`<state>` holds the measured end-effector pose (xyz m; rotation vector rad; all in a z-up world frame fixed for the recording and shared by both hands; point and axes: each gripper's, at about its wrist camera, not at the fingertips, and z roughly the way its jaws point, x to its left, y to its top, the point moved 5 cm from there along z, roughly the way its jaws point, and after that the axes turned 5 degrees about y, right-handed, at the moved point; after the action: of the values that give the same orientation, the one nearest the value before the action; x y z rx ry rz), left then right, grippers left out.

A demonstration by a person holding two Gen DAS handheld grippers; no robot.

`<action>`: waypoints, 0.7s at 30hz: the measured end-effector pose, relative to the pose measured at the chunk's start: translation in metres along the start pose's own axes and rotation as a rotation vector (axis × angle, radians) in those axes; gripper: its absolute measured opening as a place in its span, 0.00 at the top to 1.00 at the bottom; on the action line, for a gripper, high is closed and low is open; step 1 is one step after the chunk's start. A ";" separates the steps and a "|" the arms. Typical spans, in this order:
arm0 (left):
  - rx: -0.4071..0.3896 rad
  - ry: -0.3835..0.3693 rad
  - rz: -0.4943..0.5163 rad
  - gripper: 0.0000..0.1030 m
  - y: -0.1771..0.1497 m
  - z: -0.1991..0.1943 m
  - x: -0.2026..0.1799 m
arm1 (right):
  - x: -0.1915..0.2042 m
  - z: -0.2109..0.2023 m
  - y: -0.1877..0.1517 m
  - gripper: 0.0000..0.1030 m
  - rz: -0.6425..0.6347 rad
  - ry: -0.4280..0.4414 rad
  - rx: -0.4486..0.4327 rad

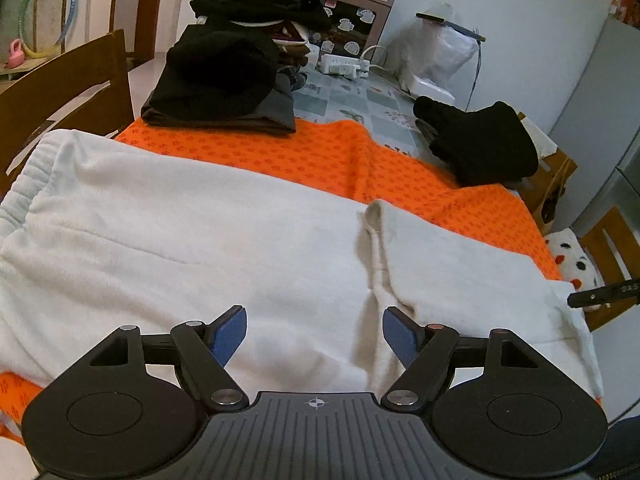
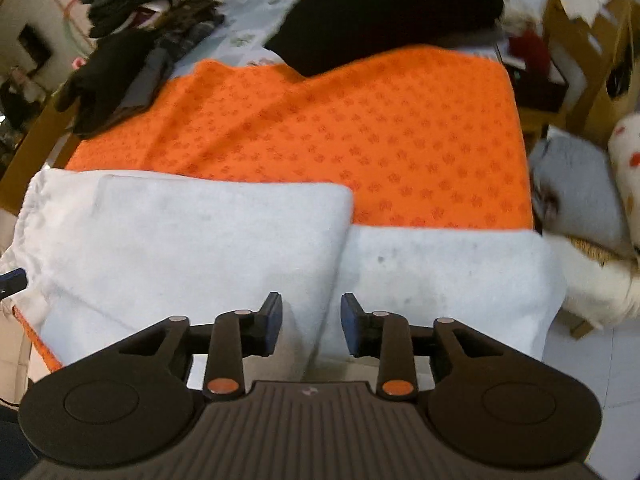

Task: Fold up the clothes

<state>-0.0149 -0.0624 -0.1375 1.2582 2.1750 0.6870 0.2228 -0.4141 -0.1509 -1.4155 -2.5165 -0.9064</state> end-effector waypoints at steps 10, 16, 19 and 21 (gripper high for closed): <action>0.014 -0.019 0.066 0.24 -0.008 -0.008 0.018 | 0.126 0.021 -0.009 0.58 -0.133 0.235 0.038; 0.000 -0.038 0.111 0.21 -0.001 -0.018 0.058 | 0.195 0.053 -0.006 0.56 -0.119 0.206 0.007; -0.007 -0.046 0.118 0.21 0.003 -0.021 0.080 | 0.226 0.071 -0.006 0.40 -0.120 0.134 -0.024; -0.013 -0.052 0.117 0.21 0.006 -0.023 0.096 | 0.246 0.085 -0.007 0.30 -0.142 0.063 -0.043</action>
<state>-0.0674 0.0218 -0.1354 1.3901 2.0647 0.7053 0.0955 -0.1878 -0.1310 -1.2109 -2.5923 -1.0179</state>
